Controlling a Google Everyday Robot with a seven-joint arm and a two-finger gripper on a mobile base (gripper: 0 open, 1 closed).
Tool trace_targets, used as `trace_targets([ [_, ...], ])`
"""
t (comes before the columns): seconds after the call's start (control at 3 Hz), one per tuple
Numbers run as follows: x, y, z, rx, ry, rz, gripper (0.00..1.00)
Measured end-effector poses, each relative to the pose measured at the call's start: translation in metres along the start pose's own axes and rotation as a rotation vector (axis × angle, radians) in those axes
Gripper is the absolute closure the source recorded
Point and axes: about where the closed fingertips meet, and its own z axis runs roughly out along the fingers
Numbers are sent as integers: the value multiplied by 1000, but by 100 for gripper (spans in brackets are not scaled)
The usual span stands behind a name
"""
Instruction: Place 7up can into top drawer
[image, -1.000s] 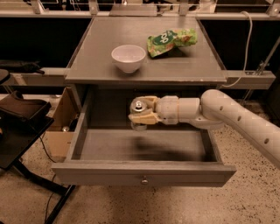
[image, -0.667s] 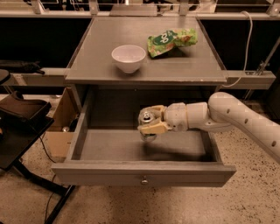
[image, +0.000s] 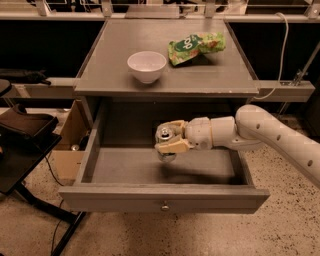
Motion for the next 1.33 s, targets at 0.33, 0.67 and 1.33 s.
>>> trace_targets([
  [0.33,0,0,0,0,0,0,28],
  [0.67,0,0,0,0,0,0,5],
  [1.33,0,0,0,0,0,0,0],
])
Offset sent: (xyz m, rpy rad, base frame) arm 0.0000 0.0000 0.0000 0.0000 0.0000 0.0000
